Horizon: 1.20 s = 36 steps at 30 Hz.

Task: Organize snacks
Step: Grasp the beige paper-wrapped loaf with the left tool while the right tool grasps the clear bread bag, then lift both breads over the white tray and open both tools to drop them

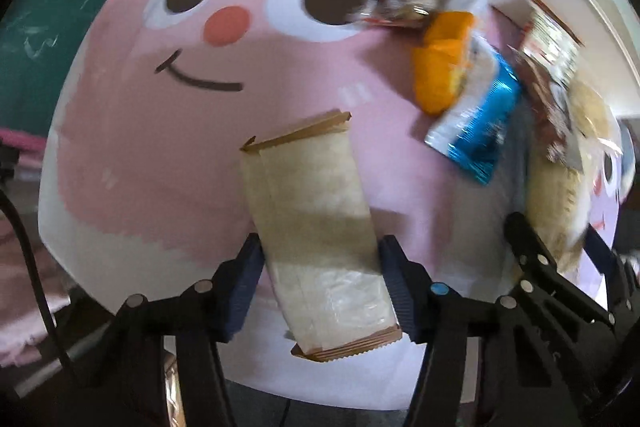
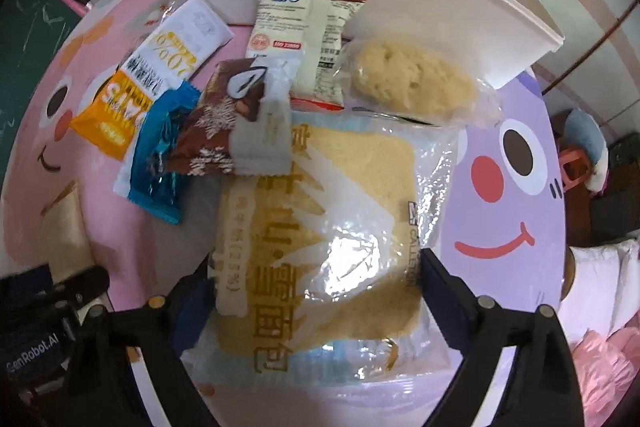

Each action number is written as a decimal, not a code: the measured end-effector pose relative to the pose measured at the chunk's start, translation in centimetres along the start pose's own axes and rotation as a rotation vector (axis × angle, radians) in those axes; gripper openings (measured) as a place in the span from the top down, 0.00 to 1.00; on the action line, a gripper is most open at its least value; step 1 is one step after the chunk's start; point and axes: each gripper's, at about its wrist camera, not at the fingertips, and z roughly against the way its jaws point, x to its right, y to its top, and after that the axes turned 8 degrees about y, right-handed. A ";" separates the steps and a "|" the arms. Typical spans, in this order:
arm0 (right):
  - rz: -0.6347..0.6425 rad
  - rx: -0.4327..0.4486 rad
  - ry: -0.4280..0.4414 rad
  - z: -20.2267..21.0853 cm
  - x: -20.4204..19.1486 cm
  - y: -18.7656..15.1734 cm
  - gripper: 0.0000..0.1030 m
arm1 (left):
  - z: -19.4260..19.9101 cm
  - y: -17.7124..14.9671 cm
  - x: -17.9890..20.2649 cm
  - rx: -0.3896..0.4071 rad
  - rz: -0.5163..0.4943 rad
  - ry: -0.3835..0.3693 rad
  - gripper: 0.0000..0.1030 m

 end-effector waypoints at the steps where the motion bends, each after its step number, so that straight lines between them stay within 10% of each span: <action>1: 0.000 0.003 0.009 0.2 0.0 -0.2 0.11 | 0.2 -0.1 0.0 0.009 -0.007 -0.011 0.45; 21: -0.074 0.201 0.133 11.5 2.8 -1.3 0.14 | 14.1 -1.5 1.5 0.338 -0.129 -0.131 0.46; 36: -0.120 0.474 0.105 23.1 4.3 7.2 0.14 | 28.1 5.7 4.9 0.588 -0.247 -0.186 0.45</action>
